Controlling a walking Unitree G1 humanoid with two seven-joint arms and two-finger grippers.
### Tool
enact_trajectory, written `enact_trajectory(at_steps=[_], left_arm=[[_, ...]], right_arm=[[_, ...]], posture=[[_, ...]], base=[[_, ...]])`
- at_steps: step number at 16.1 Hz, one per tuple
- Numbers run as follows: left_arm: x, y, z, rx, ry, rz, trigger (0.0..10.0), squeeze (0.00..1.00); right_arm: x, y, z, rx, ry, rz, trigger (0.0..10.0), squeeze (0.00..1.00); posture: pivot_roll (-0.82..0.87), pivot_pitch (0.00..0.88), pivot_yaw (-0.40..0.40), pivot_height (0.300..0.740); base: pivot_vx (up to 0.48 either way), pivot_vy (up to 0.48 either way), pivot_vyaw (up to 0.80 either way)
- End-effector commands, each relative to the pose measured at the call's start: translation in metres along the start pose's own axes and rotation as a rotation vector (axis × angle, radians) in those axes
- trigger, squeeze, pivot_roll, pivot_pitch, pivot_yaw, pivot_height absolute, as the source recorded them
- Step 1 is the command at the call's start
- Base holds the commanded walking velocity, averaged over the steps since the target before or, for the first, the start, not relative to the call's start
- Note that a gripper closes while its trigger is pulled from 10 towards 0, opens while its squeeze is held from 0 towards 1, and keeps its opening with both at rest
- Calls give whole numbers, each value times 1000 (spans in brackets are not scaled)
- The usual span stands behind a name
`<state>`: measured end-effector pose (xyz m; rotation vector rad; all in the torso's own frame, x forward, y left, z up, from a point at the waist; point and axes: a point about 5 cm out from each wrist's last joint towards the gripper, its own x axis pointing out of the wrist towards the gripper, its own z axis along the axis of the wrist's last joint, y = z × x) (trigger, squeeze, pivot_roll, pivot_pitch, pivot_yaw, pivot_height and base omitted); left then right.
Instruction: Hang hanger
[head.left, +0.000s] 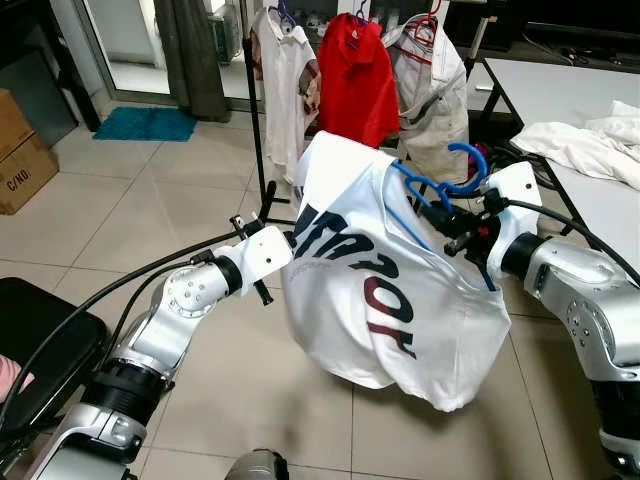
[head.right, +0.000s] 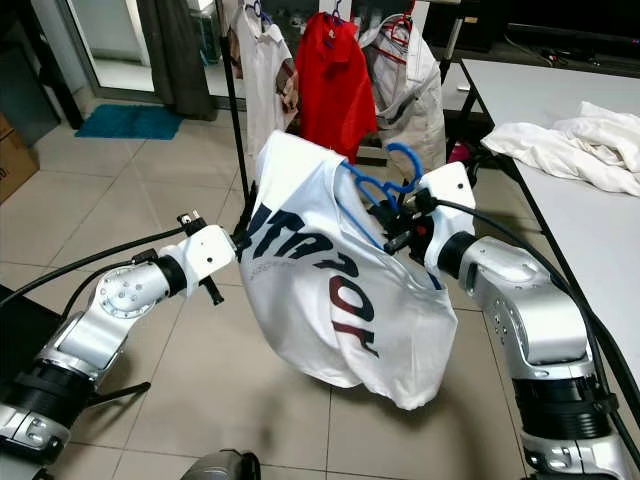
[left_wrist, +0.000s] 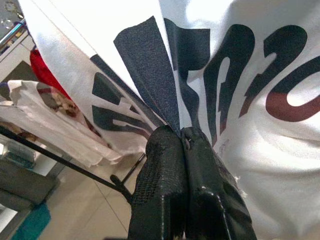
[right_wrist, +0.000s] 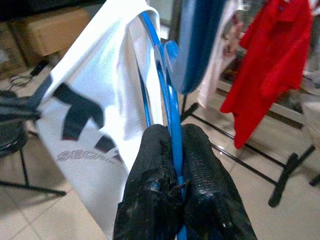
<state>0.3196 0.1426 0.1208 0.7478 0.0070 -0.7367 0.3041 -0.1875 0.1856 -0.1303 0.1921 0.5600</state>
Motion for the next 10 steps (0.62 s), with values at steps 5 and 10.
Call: enact_trajectory(at_steps=[5, 10], left_arm=[[-2, -14, -8, -4, 31, -40, 0, 0], [-2, -16, -9, -13, 35, -42, 0, 0]], right_arm=[[-5, -14, 14, 2, -65, -90, 10000, 0], [-5, -17, 17, 8, -75, -102, 10000, 0]], posture=[[37, 0, 28, 740], [37, 0, 26, 740]], base=[[0, 0, 0], [0, 0, 0]])
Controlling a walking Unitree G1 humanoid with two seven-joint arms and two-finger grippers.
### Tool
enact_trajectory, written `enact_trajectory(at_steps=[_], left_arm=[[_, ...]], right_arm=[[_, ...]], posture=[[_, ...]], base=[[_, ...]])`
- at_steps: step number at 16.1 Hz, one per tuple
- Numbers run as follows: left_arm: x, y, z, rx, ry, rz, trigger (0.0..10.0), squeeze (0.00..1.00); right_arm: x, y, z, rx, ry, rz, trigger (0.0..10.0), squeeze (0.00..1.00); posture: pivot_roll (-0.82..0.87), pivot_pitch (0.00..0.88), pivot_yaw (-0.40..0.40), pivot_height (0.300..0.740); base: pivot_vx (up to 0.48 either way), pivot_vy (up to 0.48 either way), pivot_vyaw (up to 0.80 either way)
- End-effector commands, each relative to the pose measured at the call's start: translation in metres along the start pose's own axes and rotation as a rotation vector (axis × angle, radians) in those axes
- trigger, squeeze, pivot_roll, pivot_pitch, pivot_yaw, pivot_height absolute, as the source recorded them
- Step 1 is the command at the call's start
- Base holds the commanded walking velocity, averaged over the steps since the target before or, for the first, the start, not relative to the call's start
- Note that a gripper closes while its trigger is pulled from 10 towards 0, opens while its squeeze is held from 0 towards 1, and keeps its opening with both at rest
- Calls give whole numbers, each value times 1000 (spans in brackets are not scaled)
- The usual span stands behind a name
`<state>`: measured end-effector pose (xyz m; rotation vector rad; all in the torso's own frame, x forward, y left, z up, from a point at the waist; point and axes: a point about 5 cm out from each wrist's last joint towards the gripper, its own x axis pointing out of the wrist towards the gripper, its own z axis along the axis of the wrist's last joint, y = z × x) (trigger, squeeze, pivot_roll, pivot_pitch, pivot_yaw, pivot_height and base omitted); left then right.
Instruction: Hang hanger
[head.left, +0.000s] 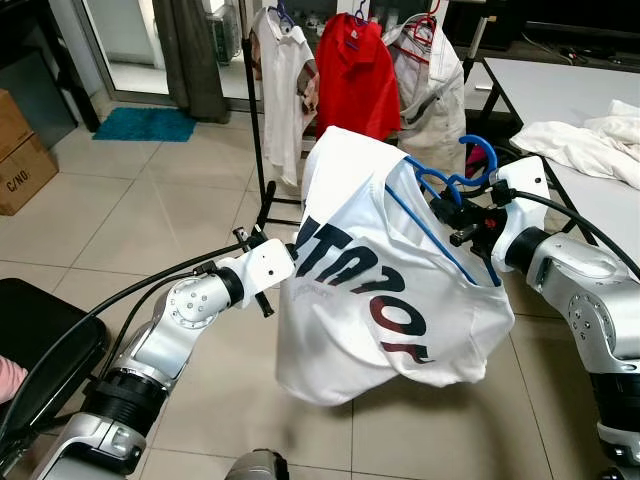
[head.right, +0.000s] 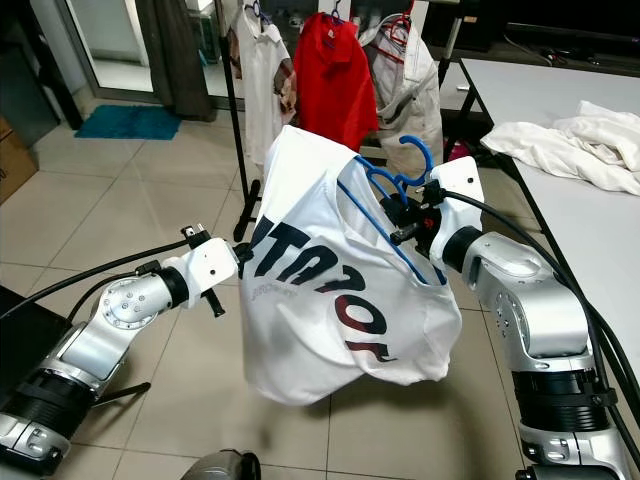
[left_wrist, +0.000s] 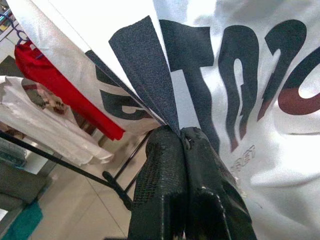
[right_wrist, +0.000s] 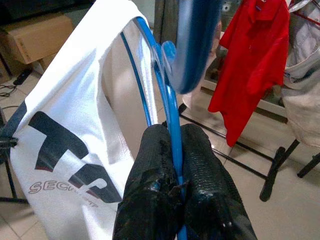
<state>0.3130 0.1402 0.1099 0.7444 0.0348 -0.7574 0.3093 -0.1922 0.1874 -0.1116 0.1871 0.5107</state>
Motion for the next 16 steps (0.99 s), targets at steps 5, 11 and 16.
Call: enact_trajectory(at_steps=[5, 11, 16], left_arm=[[6, 0, 4, -39, -10, 57, 8706, 0], [5, 0, 13, -132, -73, 15, 10000, 1000], [4, -3, 12, -116, -54, -22, 10000, 1000]], right_arm=[[-4, -1, 18, -26, -83, 15, 10000, 0], [-4, 0, 16, -47, -72, 36, 10000, 0], [-2, 2, 17, -54, -67, 39, 10000, 0]], posture=[[38, 0, 20, 740], [39, 0, 22, 740], [39, 0, 22, 740]], base=[[0, 0, 0], [0, 0, 0], [0, 0, 0]])
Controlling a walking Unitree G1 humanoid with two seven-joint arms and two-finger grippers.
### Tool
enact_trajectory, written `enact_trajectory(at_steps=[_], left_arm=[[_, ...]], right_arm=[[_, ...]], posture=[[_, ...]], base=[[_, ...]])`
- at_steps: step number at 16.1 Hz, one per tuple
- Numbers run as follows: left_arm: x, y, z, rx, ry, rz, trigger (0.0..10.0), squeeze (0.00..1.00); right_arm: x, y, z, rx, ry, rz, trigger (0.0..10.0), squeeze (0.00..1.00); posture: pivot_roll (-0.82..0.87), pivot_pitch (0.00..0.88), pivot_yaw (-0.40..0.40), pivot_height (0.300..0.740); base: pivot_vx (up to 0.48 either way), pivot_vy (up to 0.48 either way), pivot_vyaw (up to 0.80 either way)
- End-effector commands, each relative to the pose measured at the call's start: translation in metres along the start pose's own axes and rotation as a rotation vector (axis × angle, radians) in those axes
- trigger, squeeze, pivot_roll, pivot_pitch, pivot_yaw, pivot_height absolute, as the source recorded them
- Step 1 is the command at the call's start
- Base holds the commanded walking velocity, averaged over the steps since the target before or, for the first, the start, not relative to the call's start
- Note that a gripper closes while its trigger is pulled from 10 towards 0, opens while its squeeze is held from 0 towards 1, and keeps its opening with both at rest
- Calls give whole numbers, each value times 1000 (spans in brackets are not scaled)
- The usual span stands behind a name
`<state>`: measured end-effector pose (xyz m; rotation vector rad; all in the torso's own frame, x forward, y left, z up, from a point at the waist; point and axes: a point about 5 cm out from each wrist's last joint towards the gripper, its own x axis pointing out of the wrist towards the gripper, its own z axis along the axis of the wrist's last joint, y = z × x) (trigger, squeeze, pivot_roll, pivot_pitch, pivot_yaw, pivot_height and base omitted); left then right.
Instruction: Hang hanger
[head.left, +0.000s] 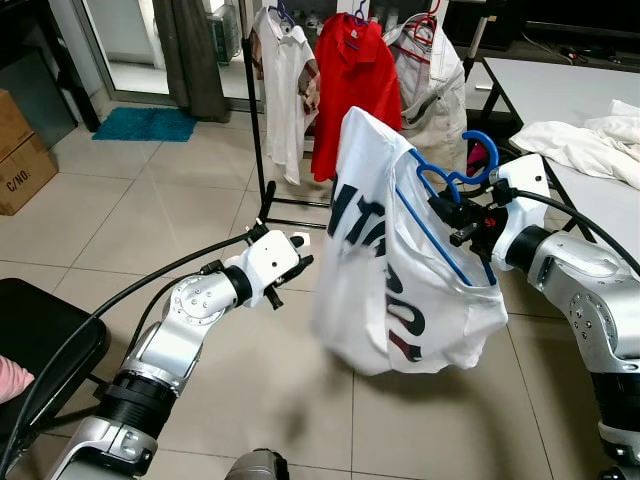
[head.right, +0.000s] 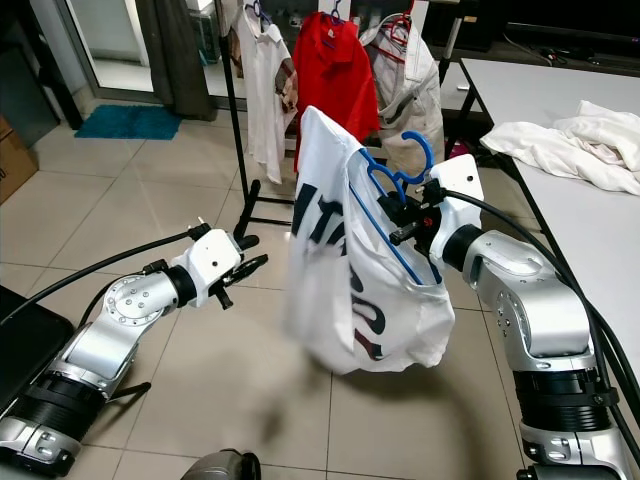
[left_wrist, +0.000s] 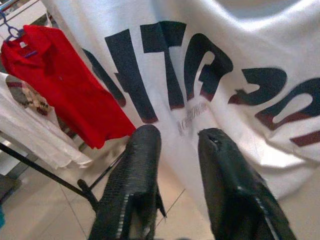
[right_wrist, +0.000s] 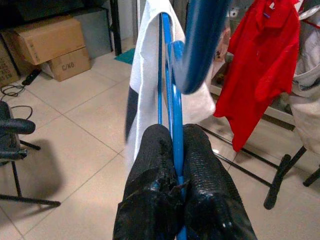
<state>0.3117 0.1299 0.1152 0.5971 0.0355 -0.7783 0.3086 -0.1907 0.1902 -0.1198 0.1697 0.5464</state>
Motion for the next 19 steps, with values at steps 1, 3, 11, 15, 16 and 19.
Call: enact_trajectory(at_steps=[1, 3, 11, 15, 16, 19], left_arm=[[1, 4, 1, 49, 19, 31, 10000, 1000], [0, 19, 5, 76, 6, 114, 10000, 965], [-19, 49, 45, 81, -195, 44, 10000, 0], [-23, 65, 54, 98, -204, 14, 10000, 0], [-21, 66, 58, 85, -215, -50, 10000, 0], [-21, 55, 78, -88, -310, -390, 10000, 1000]], right_arm=[[-1, 3, 15, -41, -49, 23, 10000, 0], [-3, 11, 11, -100, -6, 98, 10000, 0], [-12, 9, -30, -359, 310, 183, 10000, 0], [-12, 15, -26, -365, 316, 243, 10000, 0], [-13, 14, -30, -454, 358, 251, 10000, 0], [-11, 28, -12, -433, 263, 326, 10000, 0]], posture=[[39, 0, 22, 740], [42, 0, 20, 740], [46, 0, 16, 740], [47, 0, 15, 740], [47, 0, 14, 740], [47, 0, 13, 740]], base=[[0, 0, 0], [0, 0, 0], [0, 0, 0], [0, 0, 0], [0, 0, 0], [0, 0, 0]])
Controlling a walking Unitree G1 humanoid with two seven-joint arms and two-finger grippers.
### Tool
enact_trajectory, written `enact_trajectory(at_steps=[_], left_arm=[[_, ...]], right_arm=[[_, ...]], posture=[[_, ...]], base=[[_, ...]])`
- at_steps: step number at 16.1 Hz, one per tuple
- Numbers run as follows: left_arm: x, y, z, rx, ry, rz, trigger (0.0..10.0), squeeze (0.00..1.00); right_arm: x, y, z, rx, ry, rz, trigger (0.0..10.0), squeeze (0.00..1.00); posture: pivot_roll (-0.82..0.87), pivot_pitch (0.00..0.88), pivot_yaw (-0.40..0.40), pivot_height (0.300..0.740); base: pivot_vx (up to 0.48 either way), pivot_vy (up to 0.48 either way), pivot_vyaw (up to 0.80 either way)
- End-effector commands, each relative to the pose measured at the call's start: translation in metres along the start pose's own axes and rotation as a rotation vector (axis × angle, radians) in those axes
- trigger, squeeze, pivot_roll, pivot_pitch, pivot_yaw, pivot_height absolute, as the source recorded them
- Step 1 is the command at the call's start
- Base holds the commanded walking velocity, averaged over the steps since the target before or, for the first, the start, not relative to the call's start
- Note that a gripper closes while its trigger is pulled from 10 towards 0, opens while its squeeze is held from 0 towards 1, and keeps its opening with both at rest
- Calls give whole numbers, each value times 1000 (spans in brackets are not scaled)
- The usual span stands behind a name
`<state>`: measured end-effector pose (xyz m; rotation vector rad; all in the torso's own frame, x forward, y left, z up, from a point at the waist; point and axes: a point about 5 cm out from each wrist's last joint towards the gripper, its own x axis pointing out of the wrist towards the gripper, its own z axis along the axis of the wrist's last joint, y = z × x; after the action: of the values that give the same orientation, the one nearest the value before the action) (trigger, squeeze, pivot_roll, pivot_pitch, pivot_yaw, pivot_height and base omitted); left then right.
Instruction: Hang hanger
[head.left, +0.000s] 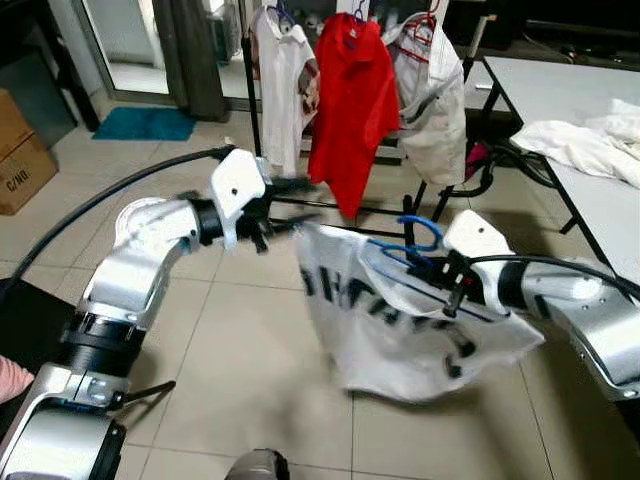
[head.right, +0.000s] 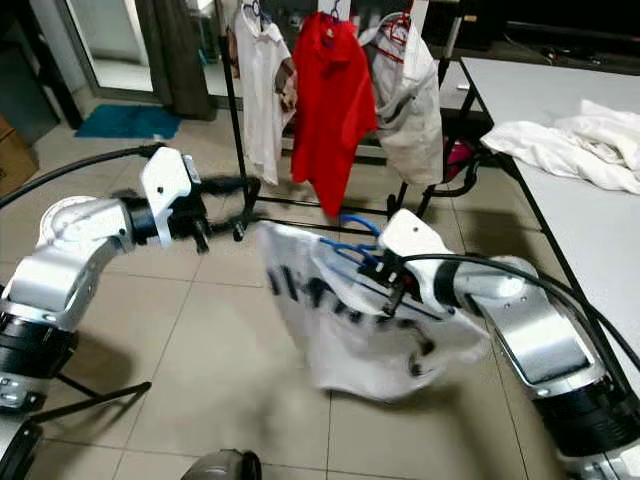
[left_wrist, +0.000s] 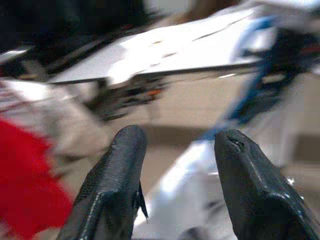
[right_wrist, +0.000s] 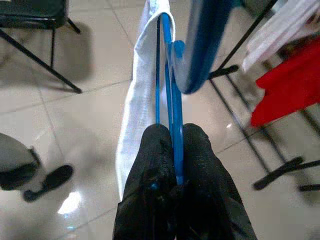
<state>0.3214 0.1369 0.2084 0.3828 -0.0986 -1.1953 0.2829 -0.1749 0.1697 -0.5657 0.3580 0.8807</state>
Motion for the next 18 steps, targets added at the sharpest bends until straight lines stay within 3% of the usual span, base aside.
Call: enact_trajectory(at_steps=[1, 4, 6, 7, 10, 12, 13, 14, 18], left_arm=[[6, -1, 7, -8, -9, -109, 10000, 1000], [18, -5, 2, 25, 75, -293, 10000, 1000], [22, 0, 6, 91, 107, -353, 10000, 1000], [23, 1, 11, 96, 112, -403, 10000, 0], [24, -2, 7, 73, 158, -536, 10000, 0], [28, 0, 2, 84, 179, -541, 9490, 0], [31, 2, 1, 83, 175, -529, 4235, 0], [32, 5, 0, 87, 196, -519, 0, 0], [41, 9, -2, 137, 186, -508, 0, 0]], right_arm=[[-2, 1, 15, -37, -41, 16, 10000, 0], [3, 9, 21, -60, -47, 42, 10000, 0], [2, 17, 24, -88, -53, 76, 10000, 0], [0, 20, 24, -105, -45, 92, 10000, 0], [0, 20, 24, -127, -32, 100, 10000, 0], [-1, 24, 26, -146, -36, 126, 10000, 0], [-1, 27, 27, -160, -36, 146, 10000, 0], [-1, 28, 27, -165, -33, 154, 10000, 0], [-1, 30, 32, -193, -42, 176, 10000, 0]], posture=[[44, 0, 17, 740], [35, 0, 25, 740], [32, 0, 30, 740], [32, 0, 30, 740], [27, 0, 44, 740], [27, 0, 45, 740], [27, 0, 45, 740], [29, 0, 44, 740], [30, 0, 44, 740]], base=[[0, 0, 0], [0, 0, 0], [0, 0, 0], [0, 0, 0], [0, 0, 0], [0, 0, 0], [0, 0, 0], [0, 0, 0], [0, 0, 0]])
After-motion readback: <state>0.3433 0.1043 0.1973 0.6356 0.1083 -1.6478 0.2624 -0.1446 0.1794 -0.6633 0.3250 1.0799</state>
